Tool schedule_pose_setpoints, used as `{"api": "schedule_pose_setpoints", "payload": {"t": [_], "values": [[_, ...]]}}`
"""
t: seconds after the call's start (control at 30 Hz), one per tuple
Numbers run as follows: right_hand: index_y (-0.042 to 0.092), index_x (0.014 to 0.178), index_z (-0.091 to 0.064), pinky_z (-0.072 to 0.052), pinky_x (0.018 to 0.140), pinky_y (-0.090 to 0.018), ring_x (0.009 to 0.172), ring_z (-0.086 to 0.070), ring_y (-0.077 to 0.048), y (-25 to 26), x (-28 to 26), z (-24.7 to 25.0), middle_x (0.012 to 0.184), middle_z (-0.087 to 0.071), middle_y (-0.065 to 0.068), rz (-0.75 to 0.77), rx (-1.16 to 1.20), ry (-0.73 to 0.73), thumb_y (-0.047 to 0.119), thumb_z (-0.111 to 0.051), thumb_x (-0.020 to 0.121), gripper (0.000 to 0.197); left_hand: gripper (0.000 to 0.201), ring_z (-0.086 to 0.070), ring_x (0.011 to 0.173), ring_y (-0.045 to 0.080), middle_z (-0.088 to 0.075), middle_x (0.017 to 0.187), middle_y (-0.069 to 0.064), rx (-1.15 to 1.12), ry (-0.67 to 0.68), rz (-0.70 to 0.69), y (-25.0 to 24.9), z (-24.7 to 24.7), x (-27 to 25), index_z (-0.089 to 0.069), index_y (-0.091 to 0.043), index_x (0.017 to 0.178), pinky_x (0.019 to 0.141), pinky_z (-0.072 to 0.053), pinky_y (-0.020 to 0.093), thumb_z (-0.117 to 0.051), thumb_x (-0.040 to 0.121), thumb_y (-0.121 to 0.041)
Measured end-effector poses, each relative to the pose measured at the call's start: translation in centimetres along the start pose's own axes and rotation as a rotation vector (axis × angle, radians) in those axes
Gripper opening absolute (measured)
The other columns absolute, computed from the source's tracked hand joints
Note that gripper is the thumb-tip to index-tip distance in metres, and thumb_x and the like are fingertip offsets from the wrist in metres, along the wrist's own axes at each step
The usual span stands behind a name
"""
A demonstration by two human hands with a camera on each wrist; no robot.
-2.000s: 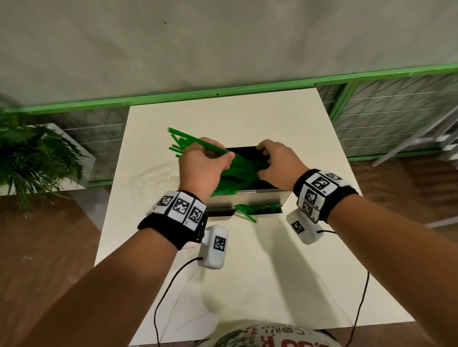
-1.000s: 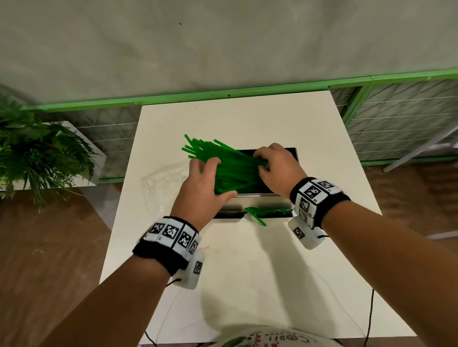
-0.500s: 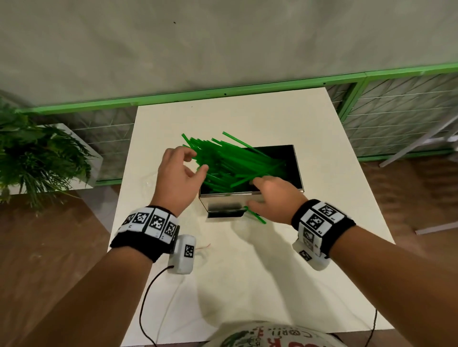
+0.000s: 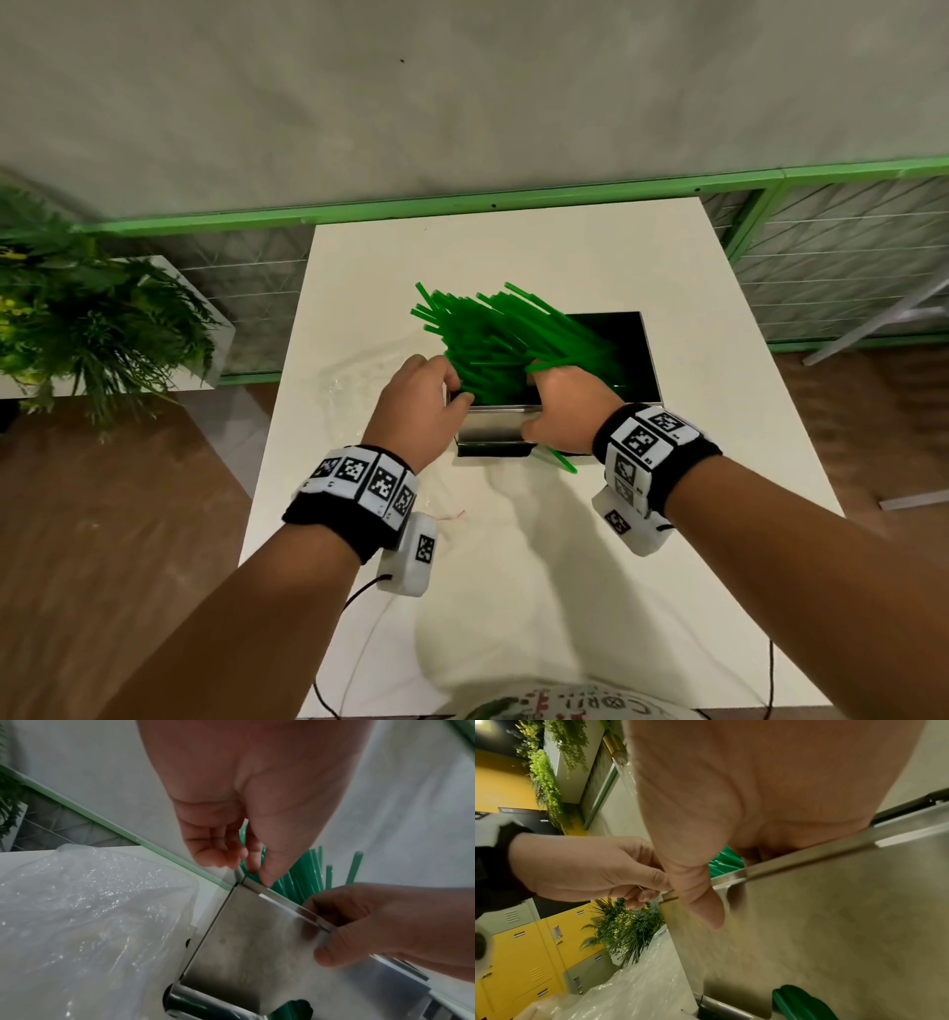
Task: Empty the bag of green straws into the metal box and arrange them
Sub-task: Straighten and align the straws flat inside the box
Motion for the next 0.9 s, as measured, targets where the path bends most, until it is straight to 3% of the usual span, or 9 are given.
{"api": "schedule_pose_setpoints", "payload": {"t": [0.1,0.2,0.27,0.4,0.53,0.7,0.8,0.83,0.9], "values": [[0.011,0.107,-0.059,-0.05,0.072,-0.03,0.089,-0.063,-0.026,0.0,0.1,-0.1,0.097,-0.063,-0.006,-0.001,-0.01,0.004,0.026,-0.069,0.077,0.035,0.019,-0.055,0.079,0.021,-0.05,0.086,-0.002,0.067,-0.016,-0.005,-0.3,0.0,-0.1,-0.067,-0.013,0.086,0.069,-0.038,0.028,-0.067,0.094,-0.03],[0.011,0.11,-0.057,-0.053,0.081,-0.034,0.095,-0.063,-0.028,0.0,0.0,-0.2,0.102,-0.059,-0.008,0.018,-0.061,-0.037,0.025,-0.066,0.079,0.036,0.038,-0.055,0.074,0.024,-0.05,0.084,0.005,0.118,0.009,0.007,-0.6,-0.7,-0.4,-0.067,-0.011,0.071,0.064,-0.039,0.03,-0.059,0.098,-0.036],[0.013,0.102,-0.054,-0.053,0.08,-0.034,0.092,-0.063,-0.029,0.1,0.0,-0.2,0.095,-0.056,-0.006,0.02,-0.085,-0.031,0.025,-0.064,0.081,0.026,0.045,-0.054,0.079,0.026,-0.047,0.085,0.007,0.118,0.044,0.044,-0.7,-1.4,-0.7,-0.065,-0.008,0.067,0.066,-0.042,0.033,-0.053,0.1,-0.036],[0.013,0.101,-0.057,-0.055,0.084,-0.036,0.094,-0.064,-0.028,0.4,0.2,-0.3,0.101,-0.062,-0.008,0.017,-0.134,0.007,0.027,-0.063,0.083,0.024,0.037,-0.043,0.1,0.029,-0.045,0.094,0.009,0.094,0.088,0.132,-0.5,-2.4,-0.6,-0.068,-0.01,0.074,0.085,-0.048,0.042,-0.049,0.097,-0.032],[0.01,0.109,-0.06,-0.052,0.089,-0.033,0.104,-0.062,-0.029,0.2,0.4,-0.4,0.111,-0.063,-0.011,0.008,-0.115,0.014,0.027,-0.062,0.085,0.03,0.024,-0.043,0.112,0.033,-0.051,0.106,0.007,0.035,0.11,0.227,-0.3,-2.3,-0.1,-0.076,-0.029,0.086,0.097,-0.045,0.046,-0.055,0.094,-0.038],[0.008,0.133,-0.051,-0.048,0.1,-0.036,0.124,-0.053,-0.034,-0.3,0.1,-0.3,0.135,-0.051,-0.02,0.047,0.009,-0.078,0.027,-0.066,0.082,0.056,0.018,-0.045,0.115,0.031,-0.055,0.112,0.004,0.172,0.058,0.175,-1.4,-1.8,0.8,-0.077,-0.033,0.098,0.091,-0.038,0.043,-0.063,0.091,-0.043],[0.013,0.139,-0.047,-0.046,0.1,-0.032,0.124,-0.051,-0.031,-0.8,-0.6,0.2,0.136,-0.05,-0.014,0.111,0.086,-0.124,0.028,-0.068,0.084,0.061,0.021,-0.045,0.117,0.032,-0.055,0.113,0.005,0.197,0.084,0.198,-1.4,-1.8,1.6,-0.075,-0.03,0.099,0.093,-0.037,0.044,-0.067,0.087,-0.045],[0.013,0.14,-0.047,-0.046,0.1,-0.032,0.123,-0.052,-0.03,-0.9,-0.7,0.3,0.135,-0.051,-0.013,0.12,0.079,-0.114,0.029,-0.067,0.084,0.061,0.02,-0.045,0.118,0.032,-0.055,0.113,0.005,0.194,0.089,0.203,-1.3,-1.7,1.9,-0.074,-0.029,0.098,0.094,-0.037,0.044,-0.067,0.087,-0.043],[0.012,0.144,-0.043,-0.045,0.101,-0.033,0.124,-0.052,-0.031,-1.2,-0.7,0.2,0.136,-0.051,-0.014,0.107,0.024,-0.052,0.032,-0.065,0.087,0.065,0.016,-0.046,0.115,0.032,-0.055,0.107,0.004,0.185,0.086,0.212,-1.3,-1.5,2.5,-0.066,-0.028,0.079,0.092,-0.036,0.044,-0.067,0.087,-0.042]]}}
Point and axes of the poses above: each hand's wrist, its own x-axis towards the middle knuckle, its own z-axis out of the back of the hand, y = z × x, the point moved 8 cm from there along x, towards the middle knuckle
